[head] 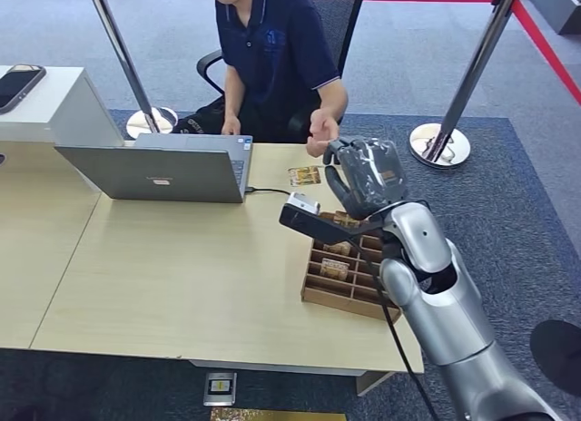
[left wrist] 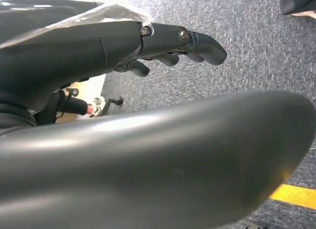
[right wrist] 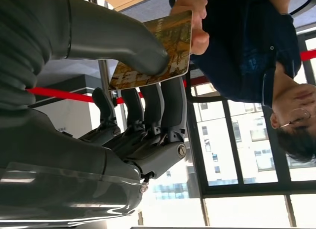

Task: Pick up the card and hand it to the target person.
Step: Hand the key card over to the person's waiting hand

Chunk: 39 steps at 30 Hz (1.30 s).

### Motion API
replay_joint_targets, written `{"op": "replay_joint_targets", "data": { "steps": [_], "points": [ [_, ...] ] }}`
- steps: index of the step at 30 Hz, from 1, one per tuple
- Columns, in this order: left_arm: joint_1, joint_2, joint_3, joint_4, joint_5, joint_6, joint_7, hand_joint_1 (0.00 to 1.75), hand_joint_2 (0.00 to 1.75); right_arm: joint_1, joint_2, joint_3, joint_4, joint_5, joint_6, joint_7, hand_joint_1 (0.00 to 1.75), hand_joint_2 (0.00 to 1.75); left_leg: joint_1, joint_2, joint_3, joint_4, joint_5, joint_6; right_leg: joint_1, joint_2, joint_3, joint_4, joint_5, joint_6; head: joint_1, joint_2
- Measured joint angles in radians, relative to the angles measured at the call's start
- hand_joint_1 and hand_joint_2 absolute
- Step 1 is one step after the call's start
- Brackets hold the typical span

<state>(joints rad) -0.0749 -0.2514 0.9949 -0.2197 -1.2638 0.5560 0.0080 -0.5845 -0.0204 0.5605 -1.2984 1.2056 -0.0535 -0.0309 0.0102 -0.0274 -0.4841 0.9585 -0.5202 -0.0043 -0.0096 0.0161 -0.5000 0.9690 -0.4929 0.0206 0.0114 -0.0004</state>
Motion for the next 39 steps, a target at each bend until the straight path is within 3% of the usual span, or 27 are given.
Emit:
{"op": "replay_joint_targets", "data": {
  "steps": [6,16,19,23,25,29,39],
  "points": [
    [0.000,0.000,-0.008,0.000,-0.031,-0.018,-0.007,0.00,0.00,-0.044,0.045,0.012,0.111,0.050,-0.050,0.063,1.32,1.75,0.000,0.000,0.000,0.000,0.000,0.000,0.000,0.000,0.000,0.000,0.000,0.000,0.000,0.000],
    [-0.001,0.002,-0.012,0.000,-0.030,-0.019,0.006,0.00,0.00,-0.113,0.128,0.022,0.394,0.108,-0.111,0.092,1.34,1.75,0.000,0.000,0.000,0.000,0.000,0.000,0.000,0.000,0.000,0.000,0.000,0.000,0.000,0.000],
    [-0.001,0.002,-0.012,0.000,-0.027,-0.018,0.007,0.00,0.00,-0.126,0.141,0.022,0.452,0.118,-0.121,0.101,1.25,1.75,0.000,0.000,-0.001,0.000,0.000,0.000,0.000,0.000,-0.001,0.000,0.000,0.000,0.000,0.000],
    [-0.001,0.002,-0.012,0.000,-0.026,-0.018,0.007,0.00,0.00,-0.140,0.156,0.022,0.508,0.124,-0.125,0.103,0.05,1.75,0.000,0.000,-0.001,0.000,0.000,0.000,0.000,0.000,-0.001,0.000,0.000,0.000,0.000,0.000],
    [-0.001,0.003,-0.012,0.000,-0.025,-0.018,0.007,0.00,0.00,-0.145,0.163,0.023,0.527,0.128,-0.129,0.103,0.00,1.75,0.000,0.000,-0.001,0.000,0.000,0.000,0.000,0.000,-0.001,0.000,0.000,0.000,0.000,0.000],
    [-0.001,0.003,-0.012,0.000,-0.023,-0.018,0.004,0.00,0.00,-0.152,0.176,0.023,0.556,0.140,-0.147,0.104,0.00,0.00,0.000,0.000,-0.001,0.000,0.000,0.000,0.000,0.000,-0.002,0.000,0.000,0.000,0.000,0.000],
    [-0.001,0.004,-0.011,0.000,-0.019,-0.018,0.011,0.00,0.00,-0.153,0.179,0.022,0.555,0.181,-0.207,0.117,0.00,0.00,0.000,0.000,-0.001,0.000,0.000,0.000,0.000,0.000,-0.002,0.000,0.000,0.000,0.000,0.000]
  ]
}}
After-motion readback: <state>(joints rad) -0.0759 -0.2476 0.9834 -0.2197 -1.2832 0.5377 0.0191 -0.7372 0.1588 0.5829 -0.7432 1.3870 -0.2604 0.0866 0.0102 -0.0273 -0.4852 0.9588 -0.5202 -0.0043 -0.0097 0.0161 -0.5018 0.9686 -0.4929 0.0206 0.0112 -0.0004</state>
